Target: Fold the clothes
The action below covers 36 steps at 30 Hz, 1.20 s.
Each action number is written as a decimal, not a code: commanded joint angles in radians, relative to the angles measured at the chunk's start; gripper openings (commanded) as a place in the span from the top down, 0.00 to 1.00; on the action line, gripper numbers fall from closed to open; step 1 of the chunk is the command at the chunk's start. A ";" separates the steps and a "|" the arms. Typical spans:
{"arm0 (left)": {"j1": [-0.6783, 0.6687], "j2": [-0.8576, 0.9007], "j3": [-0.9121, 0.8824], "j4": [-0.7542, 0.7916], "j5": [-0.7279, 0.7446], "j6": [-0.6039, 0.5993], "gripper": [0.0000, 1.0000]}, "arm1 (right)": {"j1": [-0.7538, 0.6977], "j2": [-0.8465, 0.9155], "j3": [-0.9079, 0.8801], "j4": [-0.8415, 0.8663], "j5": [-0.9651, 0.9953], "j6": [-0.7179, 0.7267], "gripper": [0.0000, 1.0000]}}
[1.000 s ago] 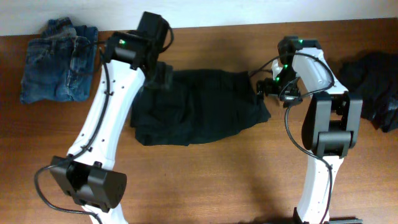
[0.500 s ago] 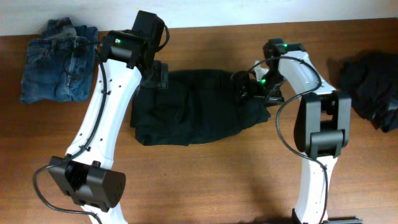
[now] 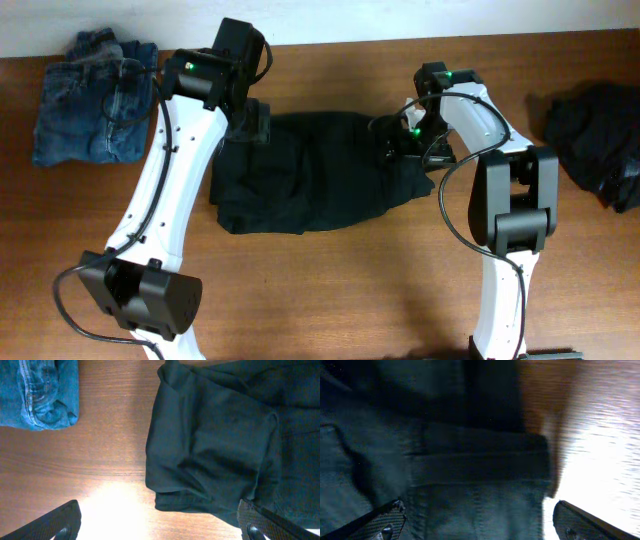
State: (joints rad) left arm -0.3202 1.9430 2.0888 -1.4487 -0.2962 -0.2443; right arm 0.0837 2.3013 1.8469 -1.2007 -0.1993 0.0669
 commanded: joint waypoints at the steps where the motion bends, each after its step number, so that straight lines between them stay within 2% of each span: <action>1: 0.001 0.007 -0.010 0.001 -0.014 -0.013 0.01 | -0.026 -0.004 -0.011 -0.011 0.072 0.018 0.01; 7: 0.001 0.007 -0.010 0.000 -0.014 -0.013 0.01 | -0.025 -0.004 -0.040 -0.009 -0.019 -0.075 0.01; 19: 0.001 0.007 -0.010 0.001 -0.014 -0.013 0.01 | -0.025 -0.004 -0.143 0.076 -0.116 -0.074 0.01; 20: 0.001 0.007 -0.010 0.001 -0.014 -0.013 0.01 | -0.025 -0.004 -0.143 0.076 -0.116 -0.074 0.04; 24: 0.001 0.007 -0.010 0.004 -0.014 -0.013 0.01 | -0.026 -0.004 -0.143 0.078 -0.111 -0.054 0.31; 27: 0.001 0.007 -0.010 0.004 -0.014 -0.013 0.01 | -0.025 -0.004 -0.143 0.090 -0.111 -0.013 0.39; 30: 0.001 0.007 -0.011 0.004 -0.014 -0.013 0.01 | -0.027 -0.004 -0.143 0.092 -0.111 -0.013 0.53; 35: 0.001 0.007 -0.011 0.004 -0.014 -0.013 0.01 | -0.050 -0.004 -0.143 0.086 -0.018 0.038 0.65; 36: 0.001 0.007 -0.011 0.004 -0.014 -0.013 0.01 | -0.060 -0.004 -0.142 0.081 -0.002 0.051 0.73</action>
State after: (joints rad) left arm -0.3202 1.9430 2.0888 -1.4475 -0.2962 -0.2443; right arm 0.0536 2.2620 1.7237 -1.1065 -0.3153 0.0723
